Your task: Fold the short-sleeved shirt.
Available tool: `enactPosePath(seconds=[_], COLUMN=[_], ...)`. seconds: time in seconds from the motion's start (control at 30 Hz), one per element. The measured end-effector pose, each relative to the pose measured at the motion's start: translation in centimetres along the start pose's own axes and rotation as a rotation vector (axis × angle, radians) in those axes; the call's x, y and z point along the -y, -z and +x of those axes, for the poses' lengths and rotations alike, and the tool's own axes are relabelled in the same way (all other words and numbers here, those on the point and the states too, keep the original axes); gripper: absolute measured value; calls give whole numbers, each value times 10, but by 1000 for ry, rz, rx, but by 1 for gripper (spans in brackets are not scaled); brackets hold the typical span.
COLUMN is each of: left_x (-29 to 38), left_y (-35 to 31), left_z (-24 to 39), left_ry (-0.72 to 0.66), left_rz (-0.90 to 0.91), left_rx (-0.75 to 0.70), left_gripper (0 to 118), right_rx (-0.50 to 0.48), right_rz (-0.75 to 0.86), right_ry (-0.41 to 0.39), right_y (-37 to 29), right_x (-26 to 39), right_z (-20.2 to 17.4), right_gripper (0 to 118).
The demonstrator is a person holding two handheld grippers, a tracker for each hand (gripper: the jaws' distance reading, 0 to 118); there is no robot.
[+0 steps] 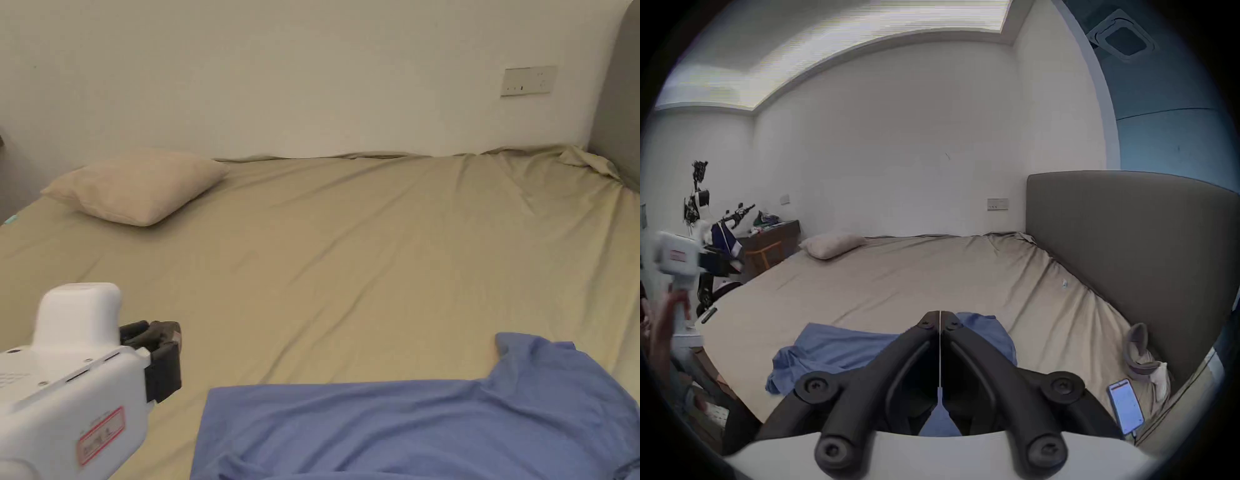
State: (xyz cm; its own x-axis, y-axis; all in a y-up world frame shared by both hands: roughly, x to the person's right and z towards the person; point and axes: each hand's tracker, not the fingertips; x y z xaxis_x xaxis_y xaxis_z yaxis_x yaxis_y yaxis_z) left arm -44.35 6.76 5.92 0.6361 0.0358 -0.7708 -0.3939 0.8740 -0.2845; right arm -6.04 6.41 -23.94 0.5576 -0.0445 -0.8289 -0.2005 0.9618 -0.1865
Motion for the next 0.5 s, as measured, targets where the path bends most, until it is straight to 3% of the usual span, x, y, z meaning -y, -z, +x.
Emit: enactPosePath(seconds=[0.27, 0.3, 0.33, 0.37, 0.5], left_x=[35, 42, 50, 58, 83], left_y=[240, 256, 274, 285, 311], left_z=[-38, -45, -48, -49, -55], left_ry=[-200, -245, -256, -235, -202], left_rz=[-483, -538, -604, -646, -706], left_rx=[8, 0, -19, -19, -27], left_gripper=[3, 38, 83, 97, 96], right_rx=[13, 7, 5, 3, -8], right_rz=[-61, -71, -82, -89, -127], right_ry=[-32, -25, -23, -23, -32], right_y=[30, 34, 39, 42, 59], right_x=[0, 1, 2, 3, 9], right_z=[4, 5, 6, 7, 8], right_gripper=[3, 3, 3, 3, 3])
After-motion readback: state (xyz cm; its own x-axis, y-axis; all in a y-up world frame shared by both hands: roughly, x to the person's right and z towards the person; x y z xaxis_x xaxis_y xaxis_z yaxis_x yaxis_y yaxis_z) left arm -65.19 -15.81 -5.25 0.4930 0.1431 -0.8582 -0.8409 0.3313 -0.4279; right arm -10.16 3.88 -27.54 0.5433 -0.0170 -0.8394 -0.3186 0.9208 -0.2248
